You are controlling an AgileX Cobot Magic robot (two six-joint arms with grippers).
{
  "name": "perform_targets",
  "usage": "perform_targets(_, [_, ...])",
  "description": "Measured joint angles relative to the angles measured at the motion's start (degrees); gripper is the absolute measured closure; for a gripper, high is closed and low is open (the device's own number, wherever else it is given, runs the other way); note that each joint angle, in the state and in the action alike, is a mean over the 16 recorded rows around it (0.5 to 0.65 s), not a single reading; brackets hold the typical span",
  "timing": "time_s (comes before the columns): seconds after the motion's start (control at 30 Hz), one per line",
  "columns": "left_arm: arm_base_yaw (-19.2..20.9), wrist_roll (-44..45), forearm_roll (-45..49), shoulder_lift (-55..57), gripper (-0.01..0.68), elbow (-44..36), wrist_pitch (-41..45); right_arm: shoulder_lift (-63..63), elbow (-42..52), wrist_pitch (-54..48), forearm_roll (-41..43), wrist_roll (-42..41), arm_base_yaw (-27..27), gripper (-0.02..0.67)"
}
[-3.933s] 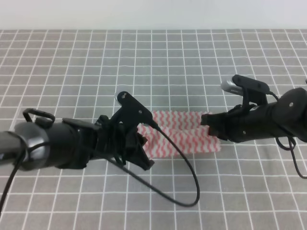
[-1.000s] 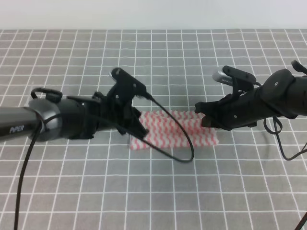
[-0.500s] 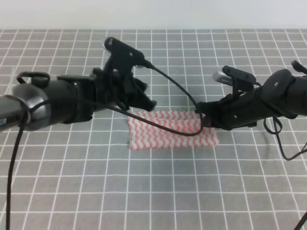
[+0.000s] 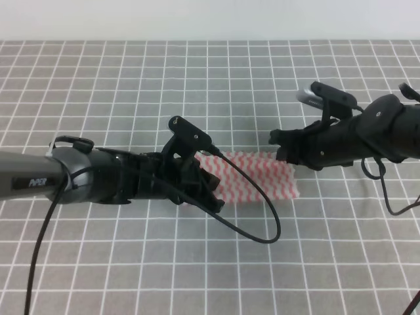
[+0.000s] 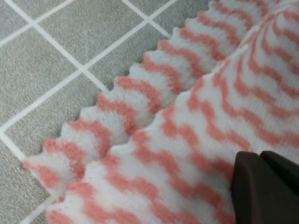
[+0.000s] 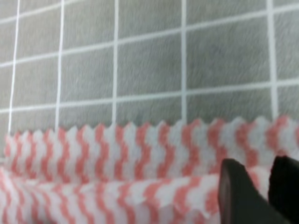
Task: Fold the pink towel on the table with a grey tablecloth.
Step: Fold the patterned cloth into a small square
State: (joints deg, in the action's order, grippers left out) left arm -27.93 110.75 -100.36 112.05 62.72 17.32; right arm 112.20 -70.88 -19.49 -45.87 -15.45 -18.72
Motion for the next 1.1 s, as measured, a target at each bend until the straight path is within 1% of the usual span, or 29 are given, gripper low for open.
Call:
perform_targets(0.13, [0.0,0.6,0.2,1.6,0.675,0.3,-0.5,-0.1,0.0,2.5,-0.5,0.0,0.2,0.508])
perform_targets(0.3, [0.0,1.2,0.3,1.5,0.675,0.3,-0.6,-1.1,-0.3,3.2,-0.6,-0.6,0.6,0.506])
perform_targets(0.57, [0.0,2.5,0.0,0.2,0.675,0.3,-0.6,-2.3,-2.2,-2.3,-1.1,-2.6,0.9,0.577])
perform_targets(0.83, [0.0,3.2,0.0,-1.0,0.675,0.3,-1.3,0.0,-5.1,-7.8,-1.8,-4.4,-0.6,0.652])
perform_targets(1.1, [0.0,3.2,0.0,-1.2,0.676,0.3,-2.3,5.1,-8.2,-6.7,-2.1,-4.8,-1.8,0.663])
